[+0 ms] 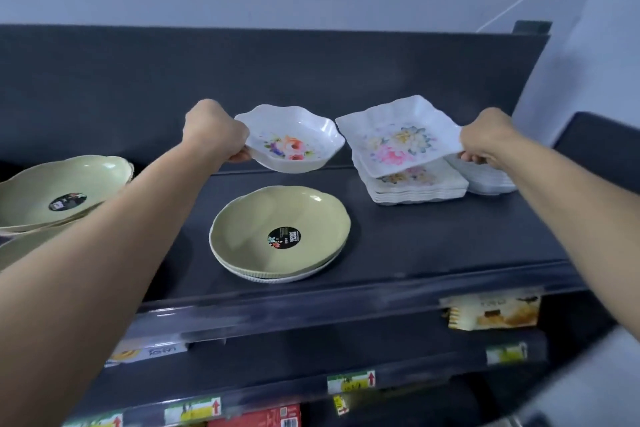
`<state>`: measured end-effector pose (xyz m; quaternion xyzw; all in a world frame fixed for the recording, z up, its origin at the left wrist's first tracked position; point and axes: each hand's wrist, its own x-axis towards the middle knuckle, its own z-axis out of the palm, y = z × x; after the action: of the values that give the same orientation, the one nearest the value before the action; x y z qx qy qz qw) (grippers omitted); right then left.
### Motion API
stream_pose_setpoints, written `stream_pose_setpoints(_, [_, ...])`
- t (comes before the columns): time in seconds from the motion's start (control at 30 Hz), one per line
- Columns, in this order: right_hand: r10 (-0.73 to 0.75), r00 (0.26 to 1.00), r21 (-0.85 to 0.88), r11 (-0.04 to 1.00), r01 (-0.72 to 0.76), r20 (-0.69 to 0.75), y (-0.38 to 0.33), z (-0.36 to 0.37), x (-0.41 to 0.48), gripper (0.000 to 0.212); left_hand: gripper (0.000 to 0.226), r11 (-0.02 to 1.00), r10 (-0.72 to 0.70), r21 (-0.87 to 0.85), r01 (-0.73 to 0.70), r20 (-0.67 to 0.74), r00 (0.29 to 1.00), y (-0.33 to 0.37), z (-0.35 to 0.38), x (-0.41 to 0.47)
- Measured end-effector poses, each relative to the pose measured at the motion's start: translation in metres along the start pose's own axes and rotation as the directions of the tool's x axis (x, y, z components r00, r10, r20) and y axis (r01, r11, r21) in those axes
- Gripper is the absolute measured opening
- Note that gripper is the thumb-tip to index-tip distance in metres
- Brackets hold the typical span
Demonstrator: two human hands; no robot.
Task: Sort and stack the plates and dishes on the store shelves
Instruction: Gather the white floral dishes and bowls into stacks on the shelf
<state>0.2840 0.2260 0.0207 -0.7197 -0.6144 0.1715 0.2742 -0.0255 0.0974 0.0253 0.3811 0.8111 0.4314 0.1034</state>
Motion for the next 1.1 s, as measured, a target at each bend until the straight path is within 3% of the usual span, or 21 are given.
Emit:
stream_pose_setpoints(0.4, [0.046,0.994,0.040,0.998,-0.050,0.094,0.030,0.020,0.031,0.020,0.016,0.999,-0.008,-0.036,0.008,-0.019,1.000,0.028,0.039,-0.008])
stream_pose_setpoints(0.57, [-0.007,0.991,-0.133,0.991,0.025,0.131,0.046,0.028,0.039,0.023,0.016,0.999,-0.021,-0.048,0.022,0.018,1.000,0.039,0.058,-0.013])
stream_pose_setpoints(0.67, [-0.076,0.993,-0.268,0.958,0.098,0.089,0.051,0.018,0.047,0.019,0.015,0.998,-0.007,-0.057,0.011,0.055,0.998,0.053,0.075,-0.017])
stream_pose_setpoints(0.8, [-0.181,0.983,-0.243,0.955,0.171,-0.021,0.048,-0.008,0.069,0.018,0.020,0.996,0.028,-0.088,-0.019,0.103,0.994,0.079,0.109,-0.020])
stream_pose_setpoints(0.9, [-0.241,0.967,-0.213,0.952,0.218,-0.087,0.045,-0.035,0.085,0.030,0.026,0.991,0.074,-0.123,-0.056,0.148,0.986,0.102,0.137,-0.022])
stream_pose_setpoints(1.1, [-0.321,0.936,-0.254,0.926,0.278,-0.143,0.058,-0.079,0.108,0.022,0.017,0.979,0.124,-0.192,-0.072,0.273,0.954,0.159,0.194,-0.033])
